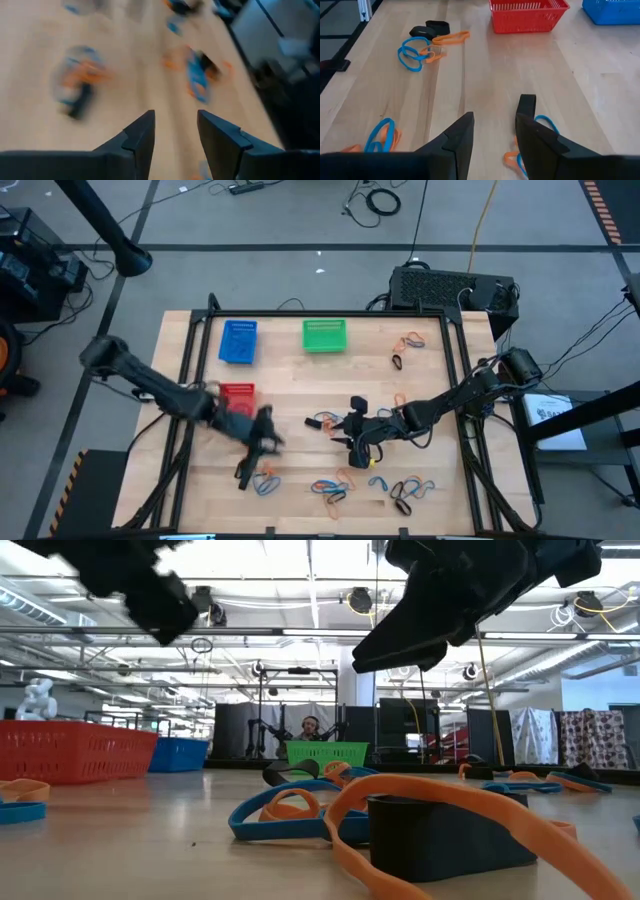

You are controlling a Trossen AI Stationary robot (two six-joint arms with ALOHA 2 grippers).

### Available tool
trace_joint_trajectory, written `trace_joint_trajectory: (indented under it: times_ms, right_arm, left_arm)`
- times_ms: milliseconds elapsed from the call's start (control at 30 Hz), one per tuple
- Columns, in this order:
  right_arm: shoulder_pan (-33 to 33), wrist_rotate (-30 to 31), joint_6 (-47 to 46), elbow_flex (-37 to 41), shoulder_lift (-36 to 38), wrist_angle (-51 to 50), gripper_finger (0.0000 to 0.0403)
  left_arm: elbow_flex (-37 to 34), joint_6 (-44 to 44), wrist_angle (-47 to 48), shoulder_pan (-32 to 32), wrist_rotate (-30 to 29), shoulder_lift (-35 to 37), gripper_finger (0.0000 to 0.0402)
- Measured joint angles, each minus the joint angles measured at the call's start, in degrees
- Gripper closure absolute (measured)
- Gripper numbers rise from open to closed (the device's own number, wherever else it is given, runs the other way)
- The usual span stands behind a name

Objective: Sort rubber bands into baskets
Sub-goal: Put the blue rubber band into the blue bin

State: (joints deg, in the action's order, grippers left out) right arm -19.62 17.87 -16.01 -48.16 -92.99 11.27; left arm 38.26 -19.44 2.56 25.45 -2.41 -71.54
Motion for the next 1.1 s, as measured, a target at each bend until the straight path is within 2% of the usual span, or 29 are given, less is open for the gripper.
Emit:
trace_joint_trajectory:
  times_ms: [167, 300, 433, 567, 767, 1100]
  right_arm:
    - [0.0, 0.0, -0.9, 0.0, 0.0, -0.9, 0.0264]
    - [0.0, 0.0, -1.8, 0.0, 0.0, -0.9, 0.0264]
    - [0.0, 0.0, -2.6, 0.0, 0.0, -0.9, 0.0264]
    - [0.0, 0.0, -2.3, 0.0, 0.0, -0.9, 0.0264]
    - [0.0, 0.0, -1.2, 0.0, 0.0, -0.9, 0.0264]
    - [0.0, 0.0, -0.7, 0.0, 0.0, -0.9, 0.0264]
  left_arm:
    - [5.2, -1.2, -1.4, 9.6, -5.7, -10.9, 0.0247]
    - [10.4, -1.3, 0.1, 12.5, -6.8, -18.6, 0.0247]
    - [13.8, -2.9, 6.2, 13.4, -7.2, -24.2, 0.0247]
    - [14.2, -5.6, 9.3, 12.7, -8.0, -26.9, 0.0247]
    - [14.2, -5.8, 11.1, 12.6, -8.0, -27.0, 0.0247]
    - [12.8, -8.8, 9.7, 12.8, -8.1, -29.9, 0.0247]
